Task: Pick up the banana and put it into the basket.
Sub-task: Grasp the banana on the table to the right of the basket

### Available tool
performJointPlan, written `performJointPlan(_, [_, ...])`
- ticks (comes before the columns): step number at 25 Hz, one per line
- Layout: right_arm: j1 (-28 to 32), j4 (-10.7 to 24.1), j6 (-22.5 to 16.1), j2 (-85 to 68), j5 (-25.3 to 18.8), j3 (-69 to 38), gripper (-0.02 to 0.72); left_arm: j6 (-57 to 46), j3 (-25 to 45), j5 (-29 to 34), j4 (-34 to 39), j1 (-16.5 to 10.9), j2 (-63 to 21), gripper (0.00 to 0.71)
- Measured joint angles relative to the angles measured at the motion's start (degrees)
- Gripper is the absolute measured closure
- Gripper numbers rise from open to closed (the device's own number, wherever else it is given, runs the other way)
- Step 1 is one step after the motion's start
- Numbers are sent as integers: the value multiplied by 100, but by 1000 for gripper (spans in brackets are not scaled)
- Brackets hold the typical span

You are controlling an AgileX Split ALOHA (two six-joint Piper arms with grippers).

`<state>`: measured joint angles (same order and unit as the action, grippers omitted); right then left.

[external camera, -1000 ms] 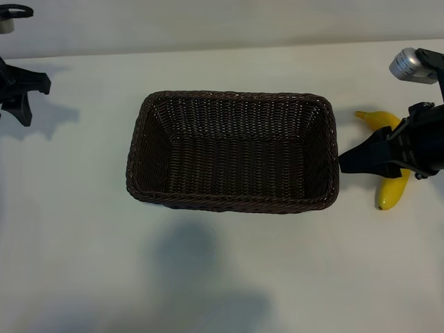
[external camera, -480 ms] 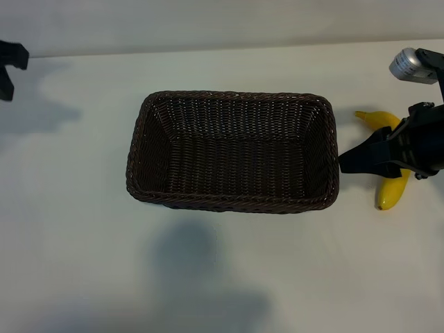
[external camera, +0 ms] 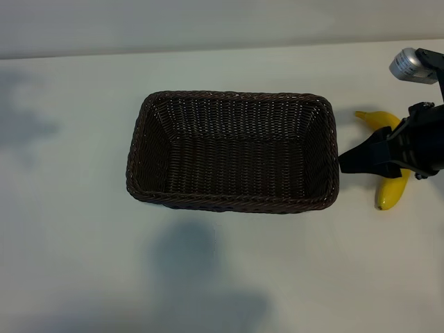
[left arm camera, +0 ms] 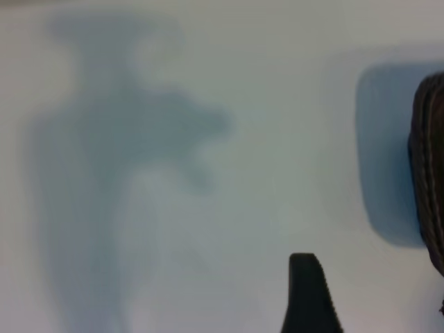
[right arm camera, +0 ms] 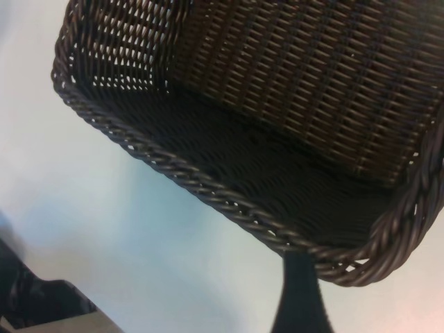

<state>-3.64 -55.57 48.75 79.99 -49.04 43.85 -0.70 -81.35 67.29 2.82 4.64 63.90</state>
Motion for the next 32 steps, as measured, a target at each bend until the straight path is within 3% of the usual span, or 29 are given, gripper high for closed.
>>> performJointPlan(4, [0,0,0,0,0,0,200,0,729,-11,55,0,-780,220])
performJointPlan(12, [0,0,-5,0,0,0,200,-14,3429,-42,48,0,-2833,220])
performJointPlan(19, [0,0,-5,0,11,0,200,-38,4985,-558,-189,0,-4373,220])
performJointPlan(24, [0,0,-5,0,17,0,200,-38,5252,-673,-316,0,-4865,220])
performJointPlan(32, [0,0,-11,0,205,0,200,-32,5252,-708,-321,-40,-4952,220])
